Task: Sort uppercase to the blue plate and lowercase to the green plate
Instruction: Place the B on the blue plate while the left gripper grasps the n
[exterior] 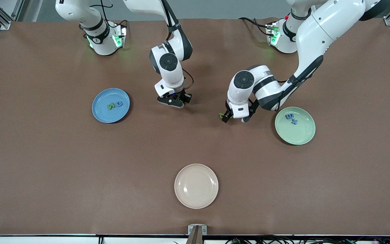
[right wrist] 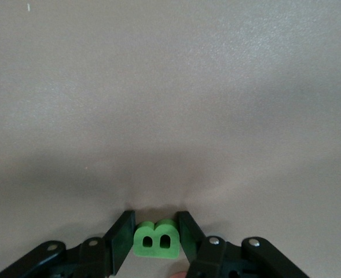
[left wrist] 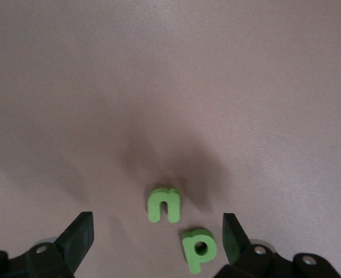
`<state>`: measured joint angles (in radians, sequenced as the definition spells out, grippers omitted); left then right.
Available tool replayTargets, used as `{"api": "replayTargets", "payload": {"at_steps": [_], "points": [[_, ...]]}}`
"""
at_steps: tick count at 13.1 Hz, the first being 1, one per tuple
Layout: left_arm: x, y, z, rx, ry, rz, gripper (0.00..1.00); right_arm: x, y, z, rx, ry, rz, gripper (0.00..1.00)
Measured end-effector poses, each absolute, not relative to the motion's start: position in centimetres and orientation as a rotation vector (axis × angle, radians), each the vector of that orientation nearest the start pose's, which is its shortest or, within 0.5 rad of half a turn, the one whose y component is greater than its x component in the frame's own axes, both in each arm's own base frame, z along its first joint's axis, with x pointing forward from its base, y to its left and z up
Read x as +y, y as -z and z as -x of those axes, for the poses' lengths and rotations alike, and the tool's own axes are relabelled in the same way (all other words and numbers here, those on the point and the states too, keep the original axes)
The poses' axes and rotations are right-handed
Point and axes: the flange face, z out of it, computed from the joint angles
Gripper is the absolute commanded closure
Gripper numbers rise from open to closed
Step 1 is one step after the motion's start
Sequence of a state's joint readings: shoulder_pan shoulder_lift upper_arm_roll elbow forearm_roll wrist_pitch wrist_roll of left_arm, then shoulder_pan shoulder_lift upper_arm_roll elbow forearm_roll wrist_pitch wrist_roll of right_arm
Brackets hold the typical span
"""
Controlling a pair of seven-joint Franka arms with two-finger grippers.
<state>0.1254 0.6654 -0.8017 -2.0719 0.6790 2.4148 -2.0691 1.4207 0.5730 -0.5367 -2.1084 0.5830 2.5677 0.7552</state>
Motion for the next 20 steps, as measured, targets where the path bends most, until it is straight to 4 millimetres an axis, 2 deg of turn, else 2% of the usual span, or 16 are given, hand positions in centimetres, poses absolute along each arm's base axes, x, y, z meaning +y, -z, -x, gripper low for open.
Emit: {"api": "replayTargets", "payload": {"at_steps": [2,4,6,8,10,13,15,16,18,19,20], "points": [[-36.0,-18.5,-45.2,-1.443,-0.073,2.774,0.22,43.5,-17.6,-37.3,0.459,-0.013,3.070,1.00],[-35.5,-17.8,-45.5,-1.450,-0.075,2.759,0.25,43.4,-17.8,-37.6,0.465,-0.040,3.078,1.00],[-35.5,-17.2,-45.4,-1.442,-0.068,2.753,0.28,41.7,-18.3,-38.7,0.438,-0.128,3.120,1.00],[-36.0,-17.1,-45.3,-1.428,-0.057,2.757,0.33,38.0,-19.6,-41.2,0.386,-0.250,3.162,1.00],[-36.3,-17.1,-45.3,-1.425,-0.053,2.761,0.49,34.1,-21.6,-43.6,0.330,-0.339,3.181,1.00],[-36.5,-17.5,-45.7,-1.434,-0.046,2.769,0.72,28.7,-24.0,-46.0,0.230,-0.420,3.269,1.00],[-36.5,-17.6,-45.8,-1.436,-0.045,2.771,0.83,24.8,-25.4,-47.4,0.156,-0.466,3.297,0.99],[-36.5,-17.6,-45.8,-1.435,-0.044,2.772,0.85,22.6,-25.9,-48.0,0.135,-0.476,3.305,0.98],[-36.5,-17.6,-45.8,-1.435,-0.044,2.772,0.85,18.7,-26.1,-48.4,0.117,-0.503,3.305,0.85],[-36.5,-17.6,-45.9,-1.430,-0.043,2.776,0.85,17.4,-25.9,-48.2,0.124,-0.524,3.303,0.64],[-36.2,-17.7,-46.2,-1.415,-0.041,2.784,0.86,16.8,-25.5,-47.9,0.127,-0.541,3.302,0.18]]}}
